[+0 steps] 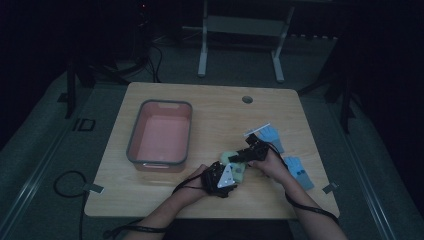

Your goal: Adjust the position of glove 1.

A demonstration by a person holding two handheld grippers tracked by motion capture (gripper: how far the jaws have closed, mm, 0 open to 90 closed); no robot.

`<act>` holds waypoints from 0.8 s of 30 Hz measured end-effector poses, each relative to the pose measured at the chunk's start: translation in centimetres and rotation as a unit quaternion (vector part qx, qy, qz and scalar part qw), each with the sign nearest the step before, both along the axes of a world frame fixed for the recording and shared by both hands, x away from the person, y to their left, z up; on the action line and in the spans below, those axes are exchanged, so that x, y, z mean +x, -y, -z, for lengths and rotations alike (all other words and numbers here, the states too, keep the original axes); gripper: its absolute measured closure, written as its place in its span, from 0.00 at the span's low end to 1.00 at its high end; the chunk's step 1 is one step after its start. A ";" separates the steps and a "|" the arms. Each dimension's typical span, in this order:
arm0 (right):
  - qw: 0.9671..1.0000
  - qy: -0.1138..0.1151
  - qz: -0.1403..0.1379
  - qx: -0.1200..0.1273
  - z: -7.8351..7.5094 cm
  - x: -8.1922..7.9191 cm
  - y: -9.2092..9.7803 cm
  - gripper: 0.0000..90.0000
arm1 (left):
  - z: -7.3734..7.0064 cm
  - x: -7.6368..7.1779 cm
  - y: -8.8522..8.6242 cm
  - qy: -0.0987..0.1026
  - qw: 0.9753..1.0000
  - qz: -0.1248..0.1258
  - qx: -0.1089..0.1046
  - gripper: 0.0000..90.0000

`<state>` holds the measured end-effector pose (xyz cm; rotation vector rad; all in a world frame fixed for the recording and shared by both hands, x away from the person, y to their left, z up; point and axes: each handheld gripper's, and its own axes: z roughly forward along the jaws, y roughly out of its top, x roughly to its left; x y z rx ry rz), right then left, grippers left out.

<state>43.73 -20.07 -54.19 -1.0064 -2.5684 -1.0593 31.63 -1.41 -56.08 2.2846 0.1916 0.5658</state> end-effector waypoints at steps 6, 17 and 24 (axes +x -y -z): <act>1.000 0.013 0.000 -0.003 -0.5 -0.5 -0.1 0.73 | -0.9 0.2 0.2 0.013 1.000 0.004 0.024 0.73; 0.999 0.033 -0.005 0.005 -3.1 -0.9 -0.3 0.78 | -3.2 0.7 -0.2 -0.008 1.000 0.011 0.024 0.79; 0.999 0.042 -0.002 0.016 -4.8 -0.8 -0.4 0.78 | -5.6 0.9 -0.8 -0.001 0.999 0.012 0.030 0.80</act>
